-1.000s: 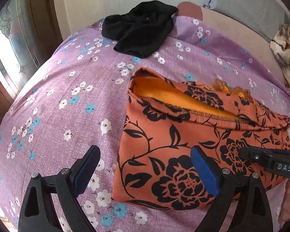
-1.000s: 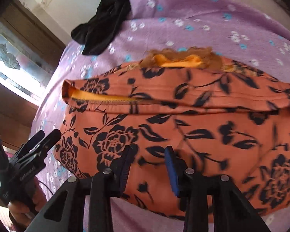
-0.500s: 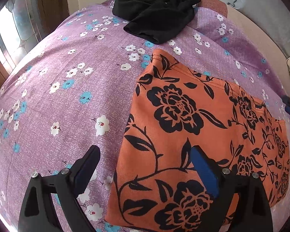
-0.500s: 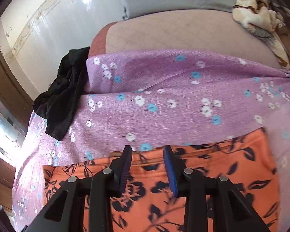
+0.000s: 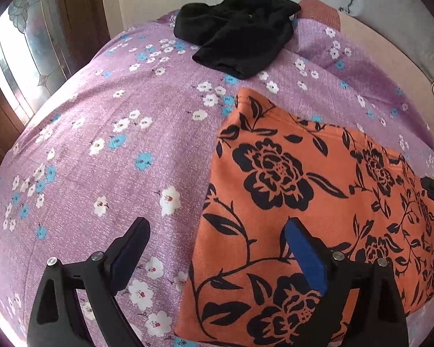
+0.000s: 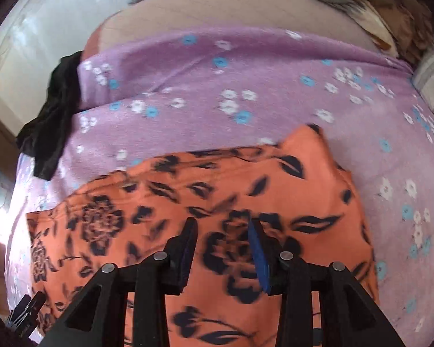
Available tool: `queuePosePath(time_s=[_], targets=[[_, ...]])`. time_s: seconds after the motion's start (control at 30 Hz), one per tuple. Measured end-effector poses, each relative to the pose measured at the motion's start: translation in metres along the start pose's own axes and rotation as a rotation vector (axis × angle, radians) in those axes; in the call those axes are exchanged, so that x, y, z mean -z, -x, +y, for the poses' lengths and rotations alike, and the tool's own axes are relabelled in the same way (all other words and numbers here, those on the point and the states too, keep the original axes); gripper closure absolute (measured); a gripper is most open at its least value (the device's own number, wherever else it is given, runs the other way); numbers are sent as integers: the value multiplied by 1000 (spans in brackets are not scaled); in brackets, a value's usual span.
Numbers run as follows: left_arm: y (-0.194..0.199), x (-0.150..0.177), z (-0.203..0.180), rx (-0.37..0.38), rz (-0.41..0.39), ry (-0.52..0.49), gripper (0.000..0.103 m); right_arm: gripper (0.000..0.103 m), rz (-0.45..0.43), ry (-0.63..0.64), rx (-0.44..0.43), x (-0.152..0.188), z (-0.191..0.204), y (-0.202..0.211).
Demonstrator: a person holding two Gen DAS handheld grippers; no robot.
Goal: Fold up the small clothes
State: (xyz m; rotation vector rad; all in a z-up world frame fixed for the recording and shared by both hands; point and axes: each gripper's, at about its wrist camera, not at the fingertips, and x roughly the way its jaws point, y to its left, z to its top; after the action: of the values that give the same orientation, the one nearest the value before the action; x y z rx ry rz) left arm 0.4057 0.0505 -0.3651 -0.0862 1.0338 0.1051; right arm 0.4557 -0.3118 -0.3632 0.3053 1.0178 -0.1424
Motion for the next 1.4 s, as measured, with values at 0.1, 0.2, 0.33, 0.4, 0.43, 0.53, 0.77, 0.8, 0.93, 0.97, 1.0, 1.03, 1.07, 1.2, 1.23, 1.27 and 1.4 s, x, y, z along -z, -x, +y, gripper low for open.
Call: queuePosePath(time_s=[0.1,0.2,0.33,0.4,0.43,0.53,0.77,0.8,0.93,0.97,1.0,1.03,1.07,1.2,1.23,1.27,1.4], targets=[[11,-8,10,-11,-50,22,9,63,-10,132,-103,-8,70,0],[14,-14,24,-25,-73,65,9,63,36,209,-208,0,135,-20],[14,-18,35,-26,-74,105,9,62,153,316,-239,19,200,-70],[15,-18,37,-31,-76,114,9,58,118,345,-189,27,211,-82],[15,-18,37,-29,-77,116,9,52,92,349,-196,27,214,-80],[18,-19,35,-11,-84,119,9,52,99,324,-218,26,209,-66],[29,-17,30,2,-90,124,9,52,-46,248,-206,34,134,11],[31,-16,30,-1,-93,124,9,52,-56,231,-193,38,118,22],[36,-11,23,-7,-90,111,9,52,-76,149,-150,60,57,54],[36,-9,20,-6,-86,105,9,52,-75,133,-135,66,45,59],[36,-7,16,-4,-82,95,9,52,-70,123,-117,72,33,62],[36,-5,10,-1,-75,82,9,52,-63,111,-97,78,21,64],[36,-2,5,4,-67,64,9,52,-54,94,-80,84,11,64],[25,13,-24,45,-4,-11,9,52,8,42,-43,104,-22,55],[18,18,-31,65,31,-22,9,52,35,40,-30,109,-27,49],[11,23,-37,78,64,-33,9,52,58,38,-19,113,-32,41],[-4,40,-65,-49,55,-139,7,52,29,65,-18,123,-34,45]])
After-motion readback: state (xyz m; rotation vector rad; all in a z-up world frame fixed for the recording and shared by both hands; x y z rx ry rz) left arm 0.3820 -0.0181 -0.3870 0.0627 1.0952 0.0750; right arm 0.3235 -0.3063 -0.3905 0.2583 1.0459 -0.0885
